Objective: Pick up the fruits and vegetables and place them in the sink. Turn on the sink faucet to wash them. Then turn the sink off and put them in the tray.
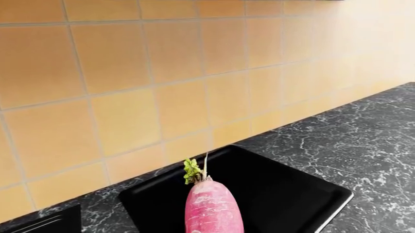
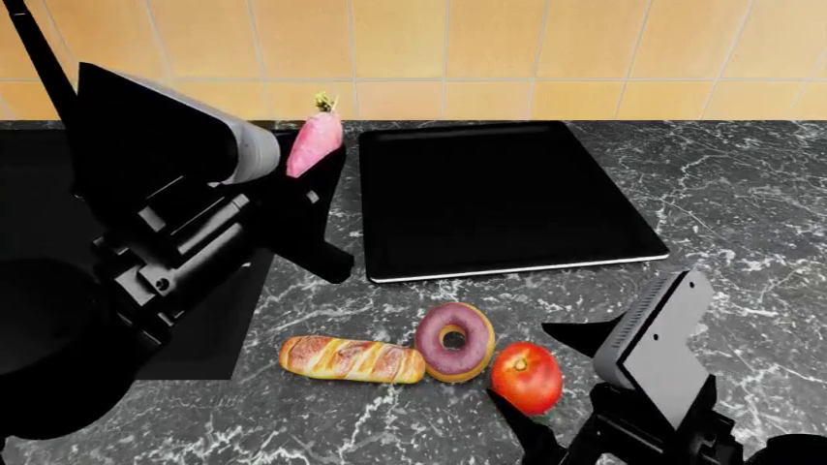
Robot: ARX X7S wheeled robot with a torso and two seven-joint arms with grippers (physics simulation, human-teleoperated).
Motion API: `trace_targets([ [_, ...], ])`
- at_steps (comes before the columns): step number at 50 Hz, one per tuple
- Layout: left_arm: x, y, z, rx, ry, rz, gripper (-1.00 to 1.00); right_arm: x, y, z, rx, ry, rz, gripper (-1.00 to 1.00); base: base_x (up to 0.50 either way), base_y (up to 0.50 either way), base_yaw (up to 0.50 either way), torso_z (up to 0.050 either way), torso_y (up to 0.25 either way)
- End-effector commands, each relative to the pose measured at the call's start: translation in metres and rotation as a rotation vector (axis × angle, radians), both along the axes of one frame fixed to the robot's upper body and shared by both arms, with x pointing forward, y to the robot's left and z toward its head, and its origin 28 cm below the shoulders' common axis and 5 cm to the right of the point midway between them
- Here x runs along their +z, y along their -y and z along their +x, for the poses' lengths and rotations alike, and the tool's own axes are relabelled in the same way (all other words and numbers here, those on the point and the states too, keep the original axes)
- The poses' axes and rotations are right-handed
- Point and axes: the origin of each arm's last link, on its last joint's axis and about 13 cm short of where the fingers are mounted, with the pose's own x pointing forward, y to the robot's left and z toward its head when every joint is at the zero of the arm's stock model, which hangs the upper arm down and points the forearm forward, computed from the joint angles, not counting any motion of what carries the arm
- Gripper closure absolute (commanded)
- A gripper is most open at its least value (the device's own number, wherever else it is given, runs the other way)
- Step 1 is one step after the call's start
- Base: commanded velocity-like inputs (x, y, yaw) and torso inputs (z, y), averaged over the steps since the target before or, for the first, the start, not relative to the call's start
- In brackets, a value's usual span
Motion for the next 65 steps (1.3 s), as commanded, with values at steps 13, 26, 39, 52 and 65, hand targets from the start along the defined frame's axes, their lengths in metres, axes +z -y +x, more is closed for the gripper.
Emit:
trace_targets([
  [13,-0.003,0.0,0.0,-0.007,-0.005,-0.002,1.0,-0.02,0.0,0.012,-0.039,-0.045,-0.028,-1.0,0.0,0.0,0.0,0.0,0.0],
  [26,-0.005,-0.001,0.001,-0.008,-0.006,0.0,1.0,-0.021,0.001,0.013,-0.05,-0.052,-0.017,1.0,0.0,0.0,0.0,0.0,0.0],
  [39,-0.009,-0.004,-0.004,-0.007,-0.008,0.084,1.0,0.022,0.015,-0.009,-0.12,0.092,0.027,1.0,0.0,0.0,0.0,0.0,0.0],
  [52,0.006,-0.025,-0.02,0.041,0.023,0.15,1.0,0.118,0.022,-0.014,-0.278,0.293,0.06,1.0,0.0,0.0,0.0,0.0,0.0],
  [65,0.012,-0.027,-0.02,0.065,0.043,0.127,1.0,0.14,0.026,-0.012,-0.25,0.318,0.031,1.0,0.0,0.0,0.0,0.0,0.0],
])
